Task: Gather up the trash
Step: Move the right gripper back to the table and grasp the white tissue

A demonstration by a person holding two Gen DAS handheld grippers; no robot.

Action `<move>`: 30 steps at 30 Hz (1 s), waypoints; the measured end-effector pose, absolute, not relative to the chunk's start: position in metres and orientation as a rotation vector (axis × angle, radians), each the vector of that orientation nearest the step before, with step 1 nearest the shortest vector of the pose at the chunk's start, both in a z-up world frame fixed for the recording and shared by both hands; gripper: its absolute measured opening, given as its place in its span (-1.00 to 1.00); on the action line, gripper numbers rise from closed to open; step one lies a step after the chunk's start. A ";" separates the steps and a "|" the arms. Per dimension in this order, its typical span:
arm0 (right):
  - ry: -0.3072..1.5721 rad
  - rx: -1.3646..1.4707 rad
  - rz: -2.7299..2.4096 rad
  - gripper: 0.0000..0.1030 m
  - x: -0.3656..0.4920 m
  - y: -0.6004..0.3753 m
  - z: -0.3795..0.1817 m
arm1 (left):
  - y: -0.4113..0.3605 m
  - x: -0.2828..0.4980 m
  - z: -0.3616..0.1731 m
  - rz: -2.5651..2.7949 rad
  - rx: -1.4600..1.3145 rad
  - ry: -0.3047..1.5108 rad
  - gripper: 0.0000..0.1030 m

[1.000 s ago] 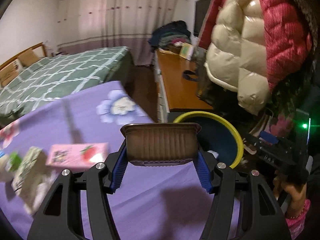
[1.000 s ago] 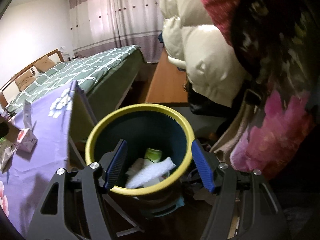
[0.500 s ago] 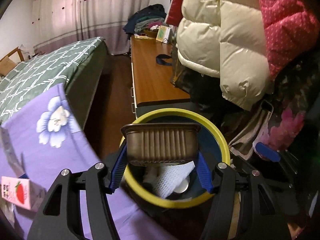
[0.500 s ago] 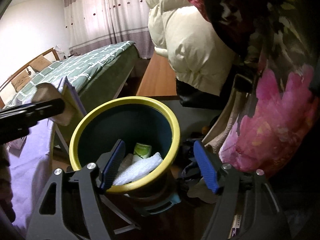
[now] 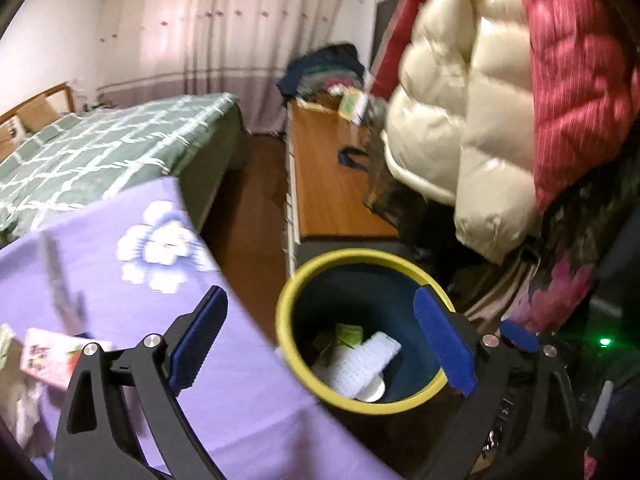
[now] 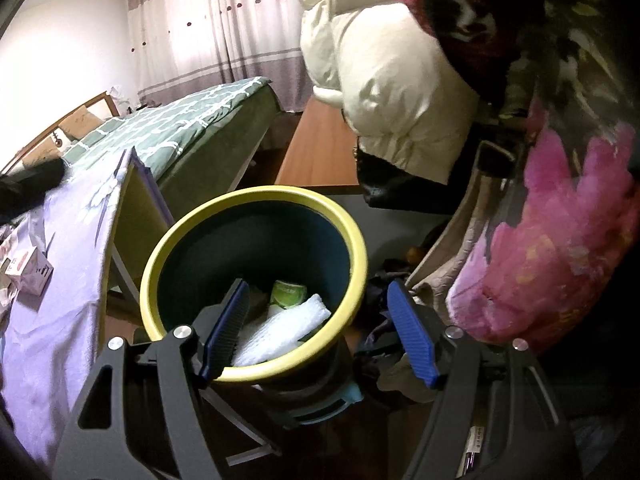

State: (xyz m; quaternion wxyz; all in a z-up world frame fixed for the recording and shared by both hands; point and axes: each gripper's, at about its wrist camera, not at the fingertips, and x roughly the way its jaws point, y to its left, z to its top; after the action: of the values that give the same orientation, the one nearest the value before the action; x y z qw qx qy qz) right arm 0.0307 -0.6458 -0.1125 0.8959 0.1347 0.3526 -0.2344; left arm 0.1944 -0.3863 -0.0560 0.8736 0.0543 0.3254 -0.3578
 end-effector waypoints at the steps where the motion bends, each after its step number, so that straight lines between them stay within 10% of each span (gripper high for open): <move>1: 0.729 0.276 -0.483 0.32 0.031 -0.643 -0.111 | -0.373 0.194 -0.051 -0.728 0.102 0.658 0.81; 30: 0.790 0.079 -0.038 0.32 0.144 -0.430 -0.085 | 0.027 0.200 -0.071 0.042 -0.079 0.497 0.88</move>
State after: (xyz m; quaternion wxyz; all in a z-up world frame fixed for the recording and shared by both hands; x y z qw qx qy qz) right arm 0.1437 -0.4304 -0.0847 0.9221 0.0386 0.3847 -0.0186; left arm 0.1999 0.0266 -0.0707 0.9682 -0.0391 0.2461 0.0207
